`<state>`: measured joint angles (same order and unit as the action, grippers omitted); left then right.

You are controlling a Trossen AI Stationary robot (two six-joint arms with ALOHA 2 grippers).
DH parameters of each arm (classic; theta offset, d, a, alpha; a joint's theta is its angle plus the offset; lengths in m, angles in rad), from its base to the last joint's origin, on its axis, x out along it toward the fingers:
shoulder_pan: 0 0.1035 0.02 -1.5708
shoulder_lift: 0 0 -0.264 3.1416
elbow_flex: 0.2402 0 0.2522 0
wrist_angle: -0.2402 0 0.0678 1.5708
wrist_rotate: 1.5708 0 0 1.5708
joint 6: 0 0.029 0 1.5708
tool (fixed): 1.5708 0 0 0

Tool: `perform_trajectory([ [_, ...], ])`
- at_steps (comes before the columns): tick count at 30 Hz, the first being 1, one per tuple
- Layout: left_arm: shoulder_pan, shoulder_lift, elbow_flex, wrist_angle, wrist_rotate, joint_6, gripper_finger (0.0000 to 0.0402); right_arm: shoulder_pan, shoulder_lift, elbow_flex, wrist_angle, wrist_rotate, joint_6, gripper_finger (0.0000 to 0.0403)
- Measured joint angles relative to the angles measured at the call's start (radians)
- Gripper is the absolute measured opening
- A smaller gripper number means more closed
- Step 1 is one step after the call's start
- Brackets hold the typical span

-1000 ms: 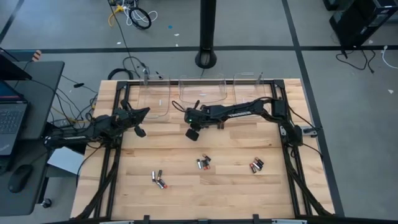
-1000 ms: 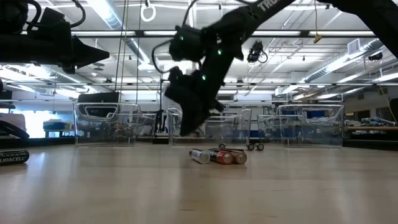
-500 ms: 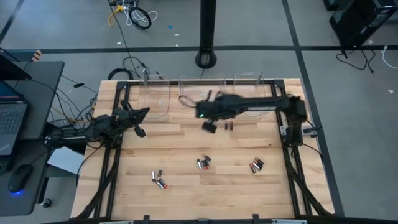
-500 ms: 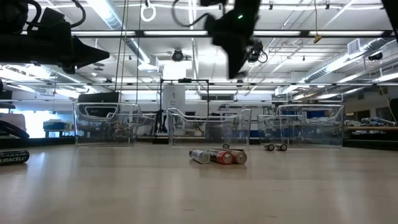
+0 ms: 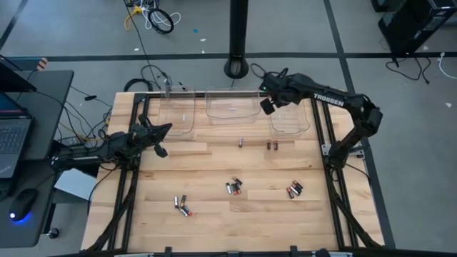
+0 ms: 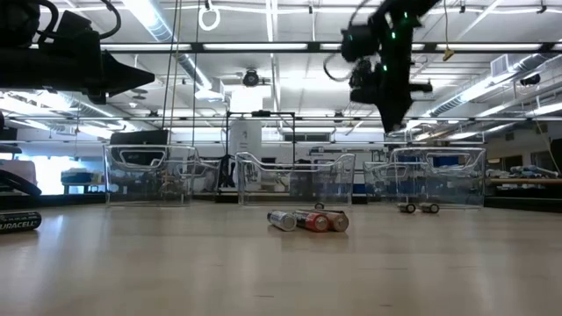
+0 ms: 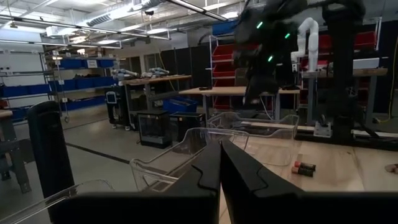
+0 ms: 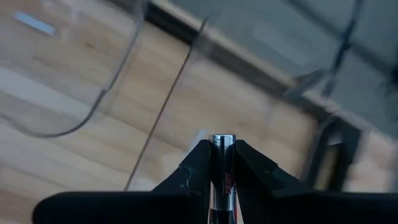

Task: Sort batteries
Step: Put the silver battery into the right transparent bin

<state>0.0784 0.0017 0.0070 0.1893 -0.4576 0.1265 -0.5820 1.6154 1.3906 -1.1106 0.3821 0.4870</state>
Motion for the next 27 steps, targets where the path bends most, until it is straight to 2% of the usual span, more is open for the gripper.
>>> perform_trajectory([
  [3,0.000,0.000,0.000,0.000,0.000,0.000,0.0017,-0.080,0.000,-0.099,0.103,-0.096,-0.027,0.0058],
  [5,0.000,0.000,0.000,0.000,0.001,0.000,0.0017,-0.120,0.000,-0.153,0.161,-0.122,-0.030,0.0058],
  [14,0.000,0.000,0.000,0.000,0.002,0.000,0.0017,-0.191,0.000,-0.309,0.316,-0.178,0.018,0.0058],
  [27,0.000,0.000,0.000,0.000,0.002,0.000,0.0017,-0.262,0.000,-0.422,0.465,-0.231,0.048,0.0058],
])
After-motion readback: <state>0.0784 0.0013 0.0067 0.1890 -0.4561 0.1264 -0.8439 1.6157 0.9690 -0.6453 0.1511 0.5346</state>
